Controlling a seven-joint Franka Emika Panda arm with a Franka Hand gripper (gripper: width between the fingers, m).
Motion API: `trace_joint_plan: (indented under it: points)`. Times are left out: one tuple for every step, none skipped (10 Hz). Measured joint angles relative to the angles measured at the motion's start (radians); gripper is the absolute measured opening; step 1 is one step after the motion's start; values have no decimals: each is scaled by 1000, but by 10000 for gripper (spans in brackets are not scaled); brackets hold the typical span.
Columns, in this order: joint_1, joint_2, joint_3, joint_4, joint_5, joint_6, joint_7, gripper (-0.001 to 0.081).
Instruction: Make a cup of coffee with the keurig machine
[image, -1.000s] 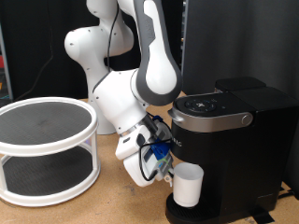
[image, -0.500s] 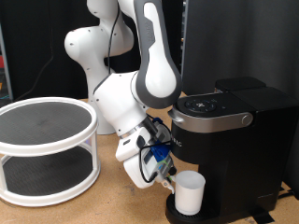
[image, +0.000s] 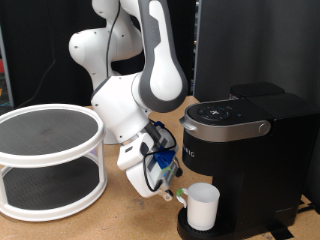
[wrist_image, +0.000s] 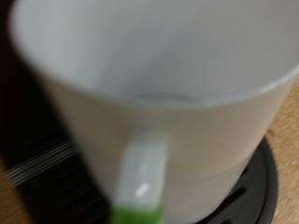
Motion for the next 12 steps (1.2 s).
trace_joint_plan:
  points:
    - [-11, -32, -15, -29, -56, -23, 23, 789]
    - [-23, -66, -30, -55, -101, -48, 37, 802]
    - [-35, -103, -46, -77, -143, -71, 59, 802]
    - [-48, -141, -61, -95, -185, -93, 87, 802]
    - [-59, -179, -73, -108, -226, -111, 118, 805]
    - [-68, -224, -80, -133, -251, -125, 138, 805]
    - [-68, -219, -79, -133, -251, -121, 138, 805]
    - [-69, -216, -81, -134, -273, -125, 136, 805]
    - [-74, -221, -89, -136, -298, -150, 136, 805]
    - [-85, -236, -101, -136, -318, -190, 137, 805]
    - [-96, -264, -113, -137, -325, -227, 139, 805]
    - [-107, -300, -123, -137, -326, -257, 148, 805]
